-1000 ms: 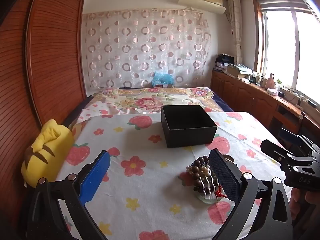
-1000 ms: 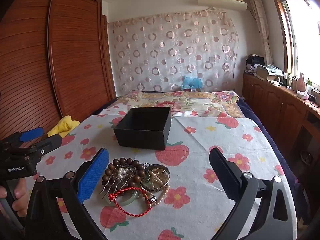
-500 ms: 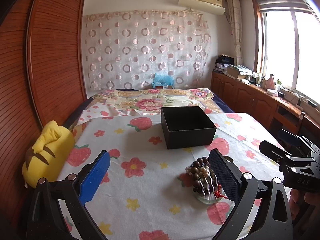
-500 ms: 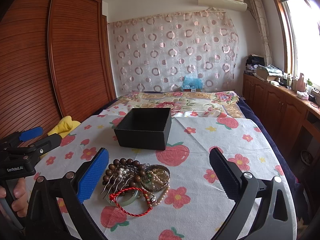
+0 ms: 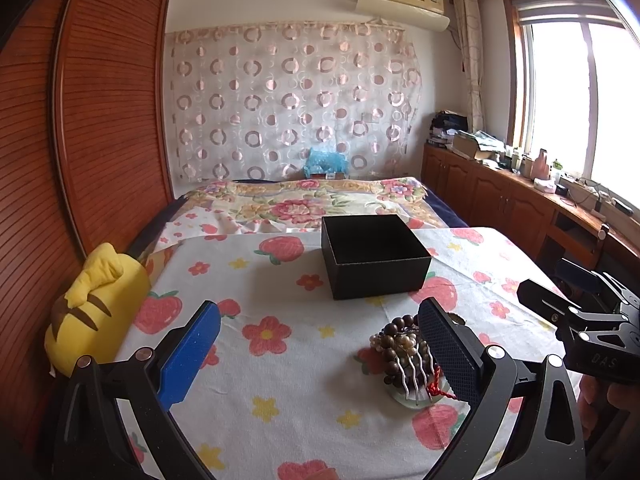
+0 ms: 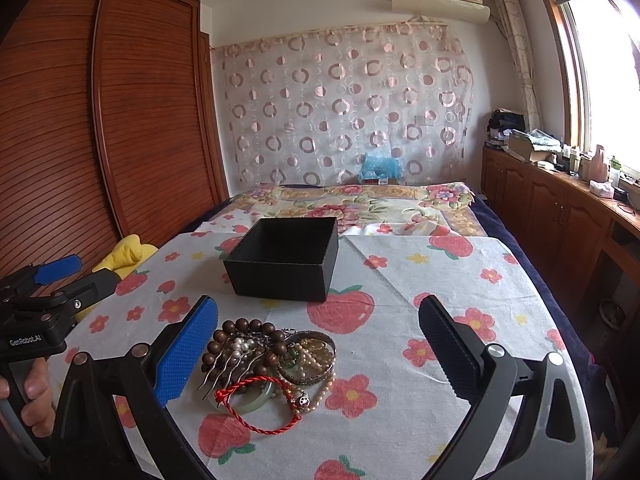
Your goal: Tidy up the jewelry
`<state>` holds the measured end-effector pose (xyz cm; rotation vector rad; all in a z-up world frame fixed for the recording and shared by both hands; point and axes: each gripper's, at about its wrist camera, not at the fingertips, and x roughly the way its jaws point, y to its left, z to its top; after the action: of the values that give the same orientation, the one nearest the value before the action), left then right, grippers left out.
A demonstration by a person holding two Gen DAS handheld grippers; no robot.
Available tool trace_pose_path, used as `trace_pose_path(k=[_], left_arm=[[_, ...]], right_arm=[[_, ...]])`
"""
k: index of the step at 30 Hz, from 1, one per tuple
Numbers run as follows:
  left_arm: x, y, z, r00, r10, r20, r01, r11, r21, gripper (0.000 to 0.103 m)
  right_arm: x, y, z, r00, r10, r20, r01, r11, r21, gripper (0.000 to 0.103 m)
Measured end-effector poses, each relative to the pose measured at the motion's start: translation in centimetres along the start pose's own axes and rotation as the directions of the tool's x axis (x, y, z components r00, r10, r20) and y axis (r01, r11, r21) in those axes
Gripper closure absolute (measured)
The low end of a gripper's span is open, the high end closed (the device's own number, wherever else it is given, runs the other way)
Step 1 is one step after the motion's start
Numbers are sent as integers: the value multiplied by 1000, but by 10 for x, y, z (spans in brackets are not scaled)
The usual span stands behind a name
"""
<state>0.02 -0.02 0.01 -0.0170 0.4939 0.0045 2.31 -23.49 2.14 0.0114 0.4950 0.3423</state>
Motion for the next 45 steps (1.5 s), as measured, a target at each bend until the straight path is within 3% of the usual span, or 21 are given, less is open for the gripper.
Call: trace_pose_path(k=[45], left_arm=[[-8, -4, 10, 1000, 1, 5, -1, 1000, 3, 7]], right_arm=[[-2, -5, 3, 1000, -2, 7, 2, 1000, 2, 2]])
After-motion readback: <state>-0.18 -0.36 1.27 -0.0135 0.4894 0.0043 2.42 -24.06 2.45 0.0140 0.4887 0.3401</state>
